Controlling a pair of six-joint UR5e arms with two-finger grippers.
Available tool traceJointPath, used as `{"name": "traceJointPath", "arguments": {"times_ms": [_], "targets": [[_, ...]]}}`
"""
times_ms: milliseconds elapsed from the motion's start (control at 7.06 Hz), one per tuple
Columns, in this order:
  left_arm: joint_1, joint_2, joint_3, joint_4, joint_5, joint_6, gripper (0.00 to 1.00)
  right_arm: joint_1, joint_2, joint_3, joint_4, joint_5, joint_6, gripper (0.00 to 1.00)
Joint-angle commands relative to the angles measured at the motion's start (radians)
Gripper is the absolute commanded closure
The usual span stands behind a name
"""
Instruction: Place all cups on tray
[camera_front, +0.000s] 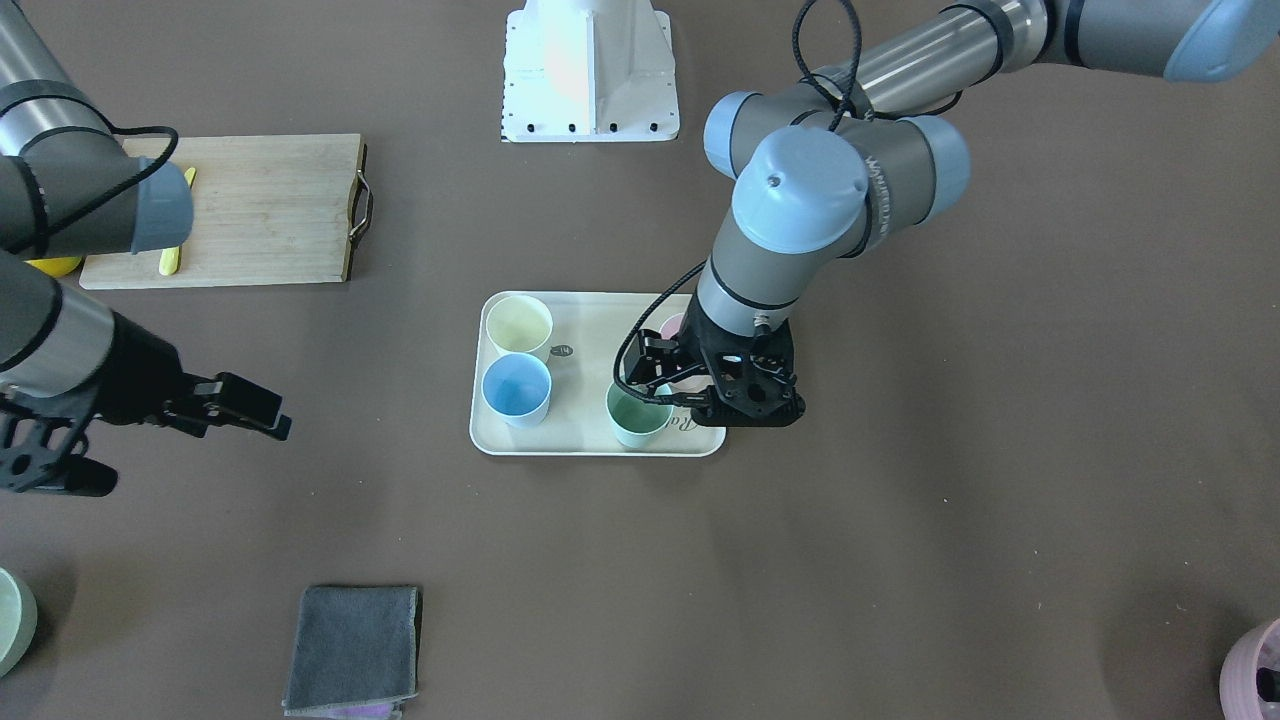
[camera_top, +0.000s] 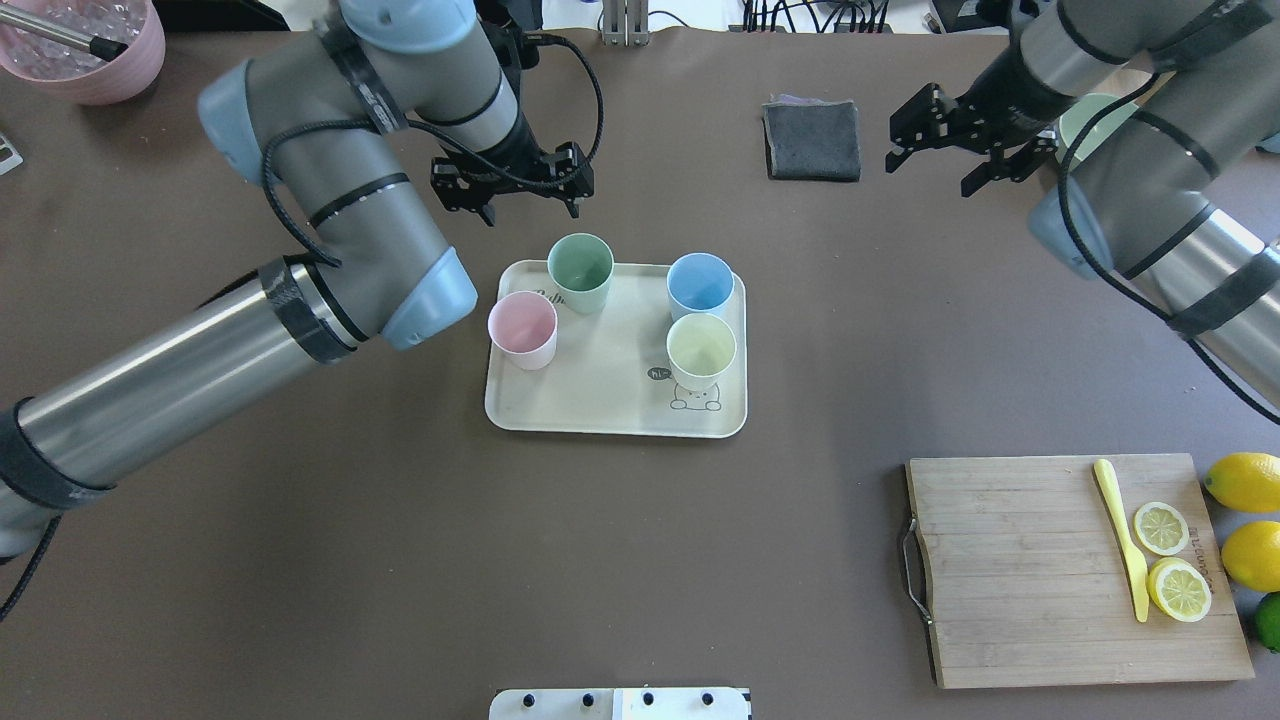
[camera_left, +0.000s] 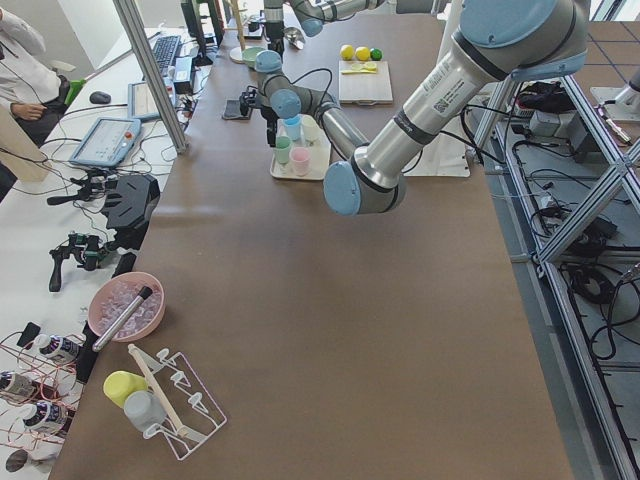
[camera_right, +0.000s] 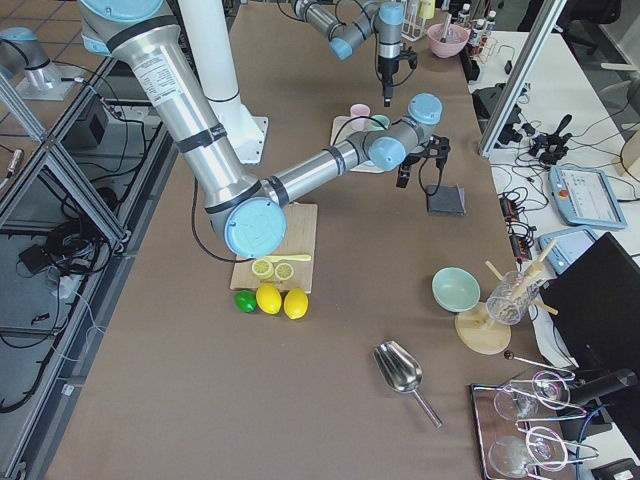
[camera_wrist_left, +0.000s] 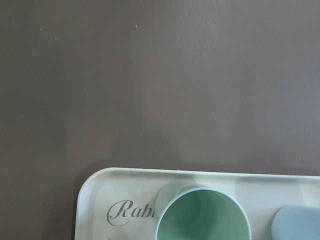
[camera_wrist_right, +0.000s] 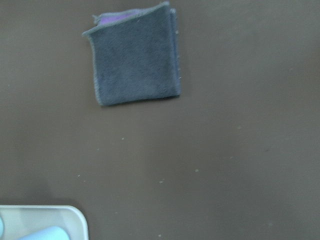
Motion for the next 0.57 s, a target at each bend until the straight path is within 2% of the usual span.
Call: {"name": "traceJointPath", "arguments": {"times_ms": [0, 283, 425], "targets": [[-0.126, 0.188, -0.256, 0.187, -0.03, 0.207, 0.02, 0.141, -0.105, 0.003, -0.039, 0.004, -0.255, 0.0], [-0.286, 0.363, -0.41, 0.332, -0.031, 0.585, 0.02, 0.308, -0.181, 0.001, -0.206, -0.008, -0.676, 0.0], [-0.36, 0.47, -0.438, 0.339, -0.033, 0.745, 0.02, 0.377, -0.21, 0.001, -0.29, -0.016, -0.836, 0.0]]}}
